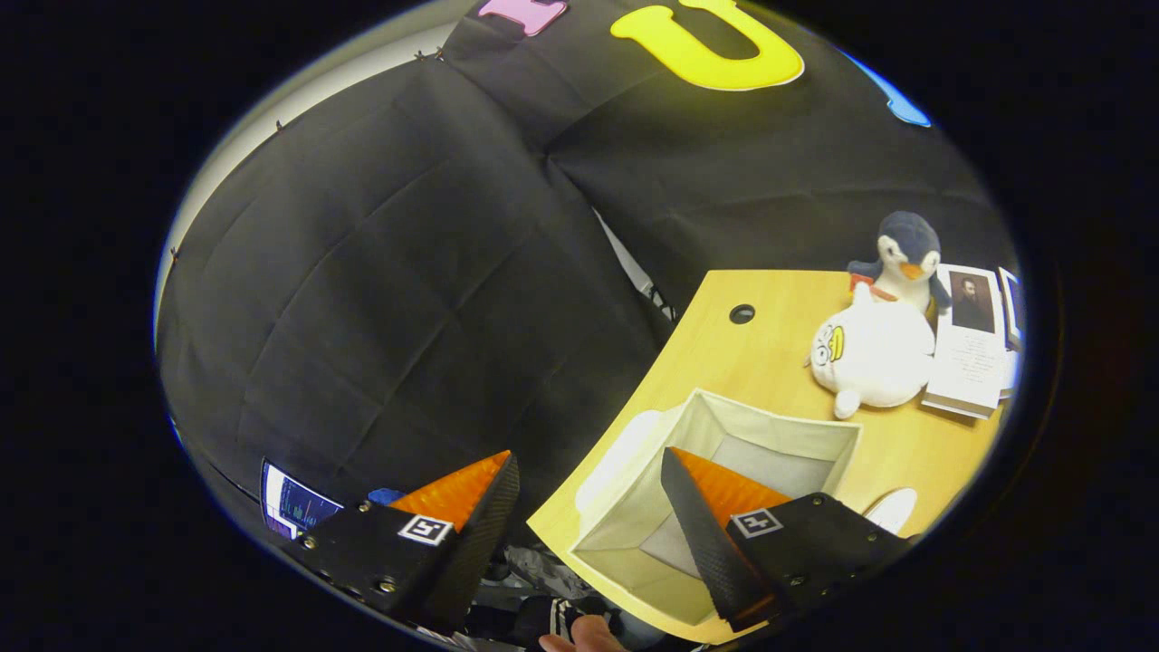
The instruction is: Open the storage box then place both shoes into the box .Put the left shoe in first, then the right shoe, with the right side of both shoes facing outward in a uniform manner.
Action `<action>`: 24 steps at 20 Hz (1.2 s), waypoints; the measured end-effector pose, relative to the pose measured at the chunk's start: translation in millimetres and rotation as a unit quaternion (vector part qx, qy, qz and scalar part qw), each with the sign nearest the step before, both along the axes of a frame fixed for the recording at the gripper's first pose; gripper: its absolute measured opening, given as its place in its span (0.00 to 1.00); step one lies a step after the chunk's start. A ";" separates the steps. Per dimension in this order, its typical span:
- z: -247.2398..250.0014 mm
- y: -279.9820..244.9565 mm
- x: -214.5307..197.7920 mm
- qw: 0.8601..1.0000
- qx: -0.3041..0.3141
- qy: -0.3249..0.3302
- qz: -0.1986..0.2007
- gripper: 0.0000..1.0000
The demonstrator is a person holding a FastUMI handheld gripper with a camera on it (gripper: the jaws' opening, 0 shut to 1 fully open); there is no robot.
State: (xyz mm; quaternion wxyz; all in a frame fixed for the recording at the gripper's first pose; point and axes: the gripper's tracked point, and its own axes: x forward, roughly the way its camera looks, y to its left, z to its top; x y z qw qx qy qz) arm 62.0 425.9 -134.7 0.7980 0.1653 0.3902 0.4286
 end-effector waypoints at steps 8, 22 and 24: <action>1.0 -75.8 5.2 0.999 -0.011 -0.021 -0.048 0.95; -92.6 -211.1 -12.1 0.985 -0.111 0.022 -0.132 0.95; -115.8 -226.9 -16.5 0.982 -0.127 0.037 -0.132 0.95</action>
